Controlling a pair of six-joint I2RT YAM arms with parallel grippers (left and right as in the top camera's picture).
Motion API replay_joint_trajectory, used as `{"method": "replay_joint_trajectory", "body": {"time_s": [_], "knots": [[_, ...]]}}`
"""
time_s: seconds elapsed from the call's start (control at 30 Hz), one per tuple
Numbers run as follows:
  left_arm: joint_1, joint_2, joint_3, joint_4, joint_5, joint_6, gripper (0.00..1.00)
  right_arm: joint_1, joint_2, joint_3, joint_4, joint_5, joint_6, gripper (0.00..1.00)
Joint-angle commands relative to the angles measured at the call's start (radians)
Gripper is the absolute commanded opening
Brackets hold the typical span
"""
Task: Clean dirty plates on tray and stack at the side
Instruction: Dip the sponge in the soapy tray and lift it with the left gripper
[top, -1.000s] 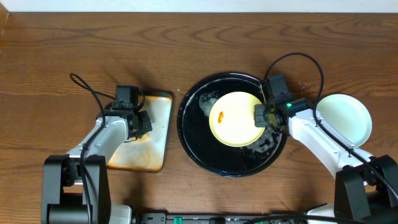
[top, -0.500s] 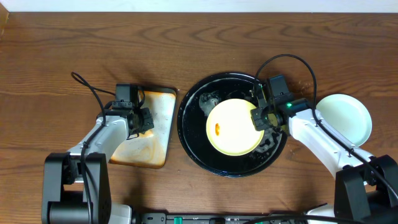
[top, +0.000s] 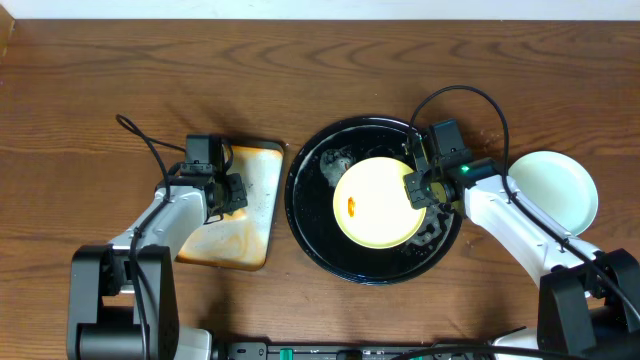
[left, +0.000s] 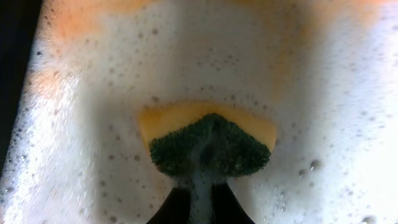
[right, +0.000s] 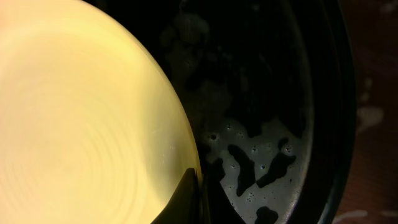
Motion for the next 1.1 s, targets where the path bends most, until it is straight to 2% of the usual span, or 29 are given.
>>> {"method": "replay_joint_trajectory", "body": {"time_s": [0.0,0.17,0.37,0.57,0.7,0.83,1.07], "knots": [[-0.007,0.101,-0.047,-0.008,0.055,0.024,0.08,-0.005,0.011,0.013,0.003,0.028,-0.003,0.01],[-0.007,0.071,-0.014,-0.074,0.091,0.018,0.07,-0.005,0.011,0.013,0.002,0.028,-0.004,0.01],[-0.010,-0.083,0.149,-0.285,0.102,0.017,0.08,-0.005,0.011,0.013,0.002,0.027,-0.003,0.01],[-0.022,-0.181,0.265,-0.369,0.181,-0.037,0.08,-0.005,0.011,0.013,0.002,0.027,-0.003,0.01],[-0.025,-0.189,0.276,-0.358,0.304,-0.104,0.08,-0.005,0.011,0.013,0.002,0.027,-0.003,0.01],[-0.071,-0.188,0.276,-0.277,0.464,-0.193,0.08,-0.005,0.011,0.013,0.002,0.027,-0.003,0.01],[-0.304,-0.150,0.275,-0.096,0.465,-0.336,0.08,-0.005,0.011,0.013,0.002,0.028,0.008,0.01]]}}
